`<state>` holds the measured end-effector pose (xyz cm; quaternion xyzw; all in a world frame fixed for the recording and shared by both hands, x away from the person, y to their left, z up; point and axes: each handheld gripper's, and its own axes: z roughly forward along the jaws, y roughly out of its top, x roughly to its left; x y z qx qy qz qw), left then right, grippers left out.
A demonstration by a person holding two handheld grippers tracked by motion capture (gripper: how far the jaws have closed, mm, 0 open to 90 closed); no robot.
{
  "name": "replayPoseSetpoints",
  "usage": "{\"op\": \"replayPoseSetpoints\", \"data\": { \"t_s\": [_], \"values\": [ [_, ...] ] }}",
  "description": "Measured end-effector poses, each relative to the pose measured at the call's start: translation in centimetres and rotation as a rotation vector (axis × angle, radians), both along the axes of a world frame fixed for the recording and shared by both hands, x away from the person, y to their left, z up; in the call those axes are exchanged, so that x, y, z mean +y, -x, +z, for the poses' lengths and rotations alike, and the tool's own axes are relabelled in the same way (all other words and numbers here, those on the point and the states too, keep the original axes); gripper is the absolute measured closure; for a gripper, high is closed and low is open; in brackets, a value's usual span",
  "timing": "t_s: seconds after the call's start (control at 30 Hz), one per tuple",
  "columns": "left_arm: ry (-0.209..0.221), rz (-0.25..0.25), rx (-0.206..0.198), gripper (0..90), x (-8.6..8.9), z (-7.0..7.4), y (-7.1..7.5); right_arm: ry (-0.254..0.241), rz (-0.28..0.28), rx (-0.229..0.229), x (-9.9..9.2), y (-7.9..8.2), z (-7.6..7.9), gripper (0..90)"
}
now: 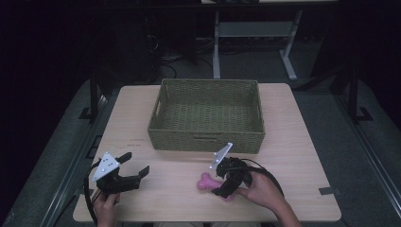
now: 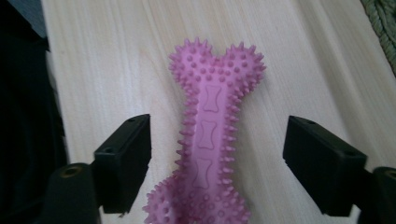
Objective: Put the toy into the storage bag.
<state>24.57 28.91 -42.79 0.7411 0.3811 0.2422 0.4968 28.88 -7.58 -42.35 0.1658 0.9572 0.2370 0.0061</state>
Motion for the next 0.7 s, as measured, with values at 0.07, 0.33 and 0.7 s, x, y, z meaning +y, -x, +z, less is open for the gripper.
{"op": "replayPoseSetpoints", "data": {
  "t_s": [0.07,0.33,0.7],
  "values": [
    [0.004,0.001,0.001,13.8,0.1,0.0,0.0,0.006,-0.009,0.01,0.2,0.0,-0.2,25.1],
    [0.0,0.0,0.001,13.8,0.0,0.0,0.0,0.026,0.006,-0.001,0.8,0.1,-0.6,32.8],
    [0.006,0.002,-0.001,13.8,0.1,0.0,0.0,0.096,0.018,0.016,2.0,0.0,-1.6,47.4]
  ]
}}
